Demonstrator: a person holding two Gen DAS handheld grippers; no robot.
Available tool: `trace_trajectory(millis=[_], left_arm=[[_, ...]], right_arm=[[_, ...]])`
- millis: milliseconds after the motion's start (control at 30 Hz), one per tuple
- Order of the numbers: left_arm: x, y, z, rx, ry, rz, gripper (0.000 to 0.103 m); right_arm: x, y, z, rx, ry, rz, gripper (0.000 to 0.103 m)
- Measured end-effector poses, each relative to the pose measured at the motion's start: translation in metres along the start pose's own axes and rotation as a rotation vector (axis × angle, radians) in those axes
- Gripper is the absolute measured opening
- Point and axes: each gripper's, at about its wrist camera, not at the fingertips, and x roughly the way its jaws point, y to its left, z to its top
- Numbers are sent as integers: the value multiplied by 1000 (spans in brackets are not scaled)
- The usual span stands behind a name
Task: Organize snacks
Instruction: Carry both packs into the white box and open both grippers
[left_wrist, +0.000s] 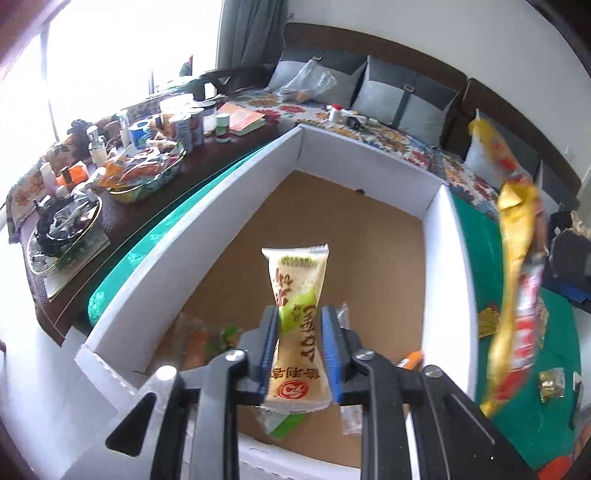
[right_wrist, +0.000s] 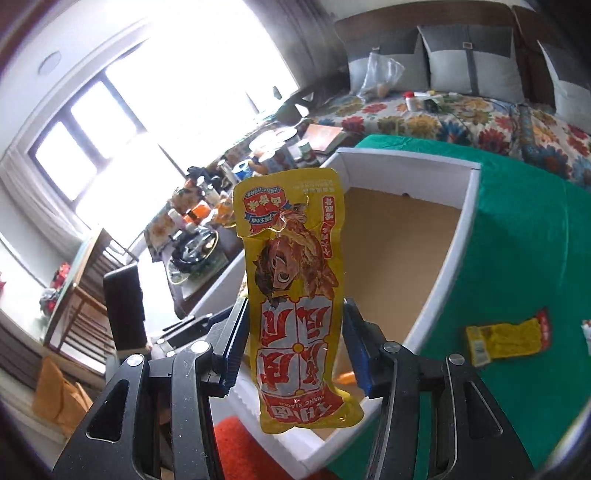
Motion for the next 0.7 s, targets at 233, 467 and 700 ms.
trace_trajectory(millis=[233, 467, 700], left_arm=[[-16, 4, -12, -66, -77, 5, 83], [-52, -99, -22, 54, -131, -189, 90], [-33, -242, -93, 344, -5, -334, 97]], right_arm=[[-30, -42, -19, 20, -72, -91, 69], [-76, -149, -117, -63, -4, -417, 70], [-151, -237, -233, 56, -7, -679, 70]])
